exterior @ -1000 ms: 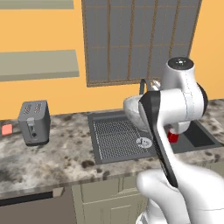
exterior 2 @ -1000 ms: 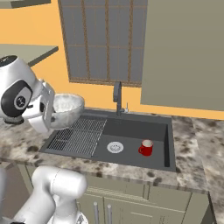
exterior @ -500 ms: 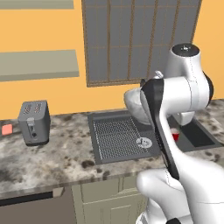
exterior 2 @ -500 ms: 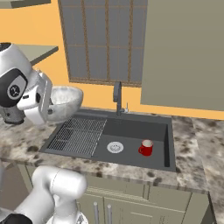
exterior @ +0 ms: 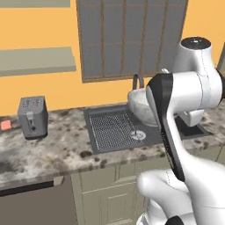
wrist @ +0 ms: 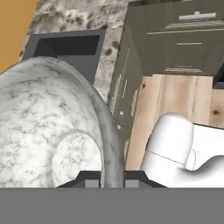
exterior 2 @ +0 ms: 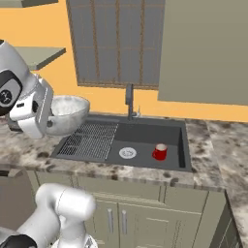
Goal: Pick the mug and place it in the sink. Pick the bowl and place it in the open cabinet and then close the cabinet.
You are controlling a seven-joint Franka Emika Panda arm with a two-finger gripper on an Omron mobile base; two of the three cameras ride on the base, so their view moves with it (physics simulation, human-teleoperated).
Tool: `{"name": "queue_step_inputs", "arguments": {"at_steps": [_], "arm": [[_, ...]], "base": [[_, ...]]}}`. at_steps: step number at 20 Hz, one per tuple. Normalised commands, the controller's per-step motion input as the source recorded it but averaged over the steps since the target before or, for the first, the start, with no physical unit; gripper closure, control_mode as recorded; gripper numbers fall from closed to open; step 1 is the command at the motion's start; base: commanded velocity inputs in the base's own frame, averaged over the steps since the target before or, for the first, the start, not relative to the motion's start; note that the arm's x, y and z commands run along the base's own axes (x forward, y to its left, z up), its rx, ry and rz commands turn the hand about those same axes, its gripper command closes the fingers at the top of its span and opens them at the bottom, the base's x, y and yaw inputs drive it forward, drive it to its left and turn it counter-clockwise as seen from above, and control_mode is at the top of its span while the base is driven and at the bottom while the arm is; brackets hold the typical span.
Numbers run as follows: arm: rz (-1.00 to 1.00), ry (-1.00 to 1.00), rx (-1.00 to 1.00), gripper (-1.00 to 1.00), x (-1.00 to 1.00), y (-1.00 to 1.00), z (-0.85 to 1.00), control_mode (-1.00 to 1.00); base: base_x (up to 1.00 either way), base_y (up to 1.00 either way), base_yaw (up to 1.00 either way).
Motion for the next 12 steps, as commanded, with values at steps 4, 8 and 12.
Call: {"name": "queue_step_inputs", "arguments": {"at_steps": [4, 8, 12], "arm": [[0.00, 0.00, 0.00, 1.00, 0.00, 0.00, 0.00, 1.00], [0.00, 0.00, 0.00, 1.00, 0.00, 0.00, 0.00, 1.00], [0.00, 0.00, 0.00, 1.00, 0.00, 0.00, 0.00, 1.00]], "base": [[-1.00, 0.42, -0.46], [-0.63, 0.06, -0.64], [-0.17, 0.00, -0.76]]}}
